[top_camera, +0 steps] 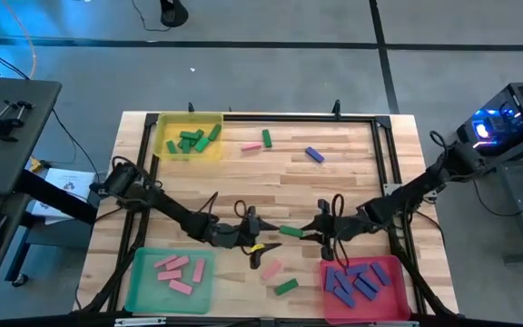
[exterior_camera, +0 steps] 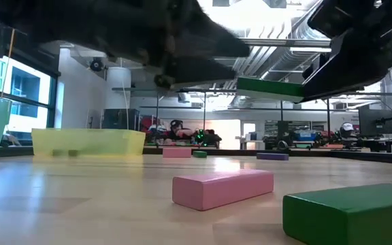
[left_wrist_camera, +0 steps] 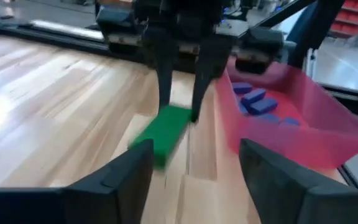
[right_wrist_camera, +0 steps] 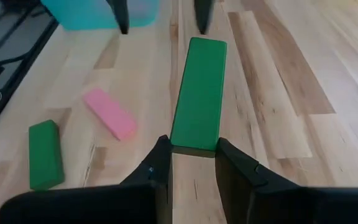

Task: Sort blocks
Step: Put the green block into the yellow bin

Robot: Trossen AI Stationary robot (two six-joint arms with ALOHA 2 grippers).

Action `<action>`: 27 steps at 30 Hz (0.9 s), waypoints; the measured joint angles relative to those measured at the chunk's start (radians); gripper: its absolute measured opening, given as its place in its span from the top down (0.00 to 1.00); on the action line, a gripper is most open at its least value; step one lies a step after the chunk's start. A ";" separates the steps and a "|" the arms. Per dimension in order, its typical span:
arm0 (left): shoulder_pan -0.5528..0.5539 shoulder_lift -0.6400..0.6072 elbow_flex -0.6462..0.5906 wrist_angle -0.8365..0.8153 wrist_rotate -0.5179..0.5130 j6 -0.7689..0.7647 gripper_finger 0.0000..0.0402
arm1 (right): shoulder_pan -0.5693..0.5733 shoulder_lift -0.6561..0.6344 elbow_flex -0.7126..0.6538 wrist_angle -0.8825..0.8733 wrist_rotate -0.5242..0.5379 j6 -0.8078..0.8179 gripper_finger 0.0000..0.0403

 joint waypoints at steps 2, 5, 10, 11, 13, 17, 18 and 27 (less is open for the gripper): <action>0.016 0.014 0.021 0.002 0.034 0.018 0.39 | 0.017 0.013 0.026 -0.037 0.022 -0.002 0.84; 0.037 0.035 0.051 0.002 0.086 0.042 0.32 | 0.027 0.037 0.046 -0.047 0.034 -0.006 0.84; 0.056 0.062 0.070 -0.007 0.105 0.051 0.29 | 0.027 0.068 0.056 -0.045 0.038 -0.003 0.84; 0.056 0.064 0.066 -0.013 0.100 0.063 0.29 | 0.027 0.071 0.056 -0.046 0.038 -0.003 0.84; 0.061 0.083 0.071 -0.005 0.093 0.079 0.29 | 0.027 0.075 0.056 -0.046 0.035 -0.003 0.84; 0.065 0.099 0.069 -0.020 0.079 0.084 0.29 | 0.026 0.074 0.056 -0.038 0.028 -0.003 0.84; 0.068 0.100 0.069 -0.023 0.079 0.084 0.29 | 0.026 0.074 0.056 -0.033 0.026 -0.003 0.84; 0.070 0.100 0.069 -0.030 0.095 0.083 0.31 | 0.026 0.074 0.056 -0.027 0.025 -0.003 0.84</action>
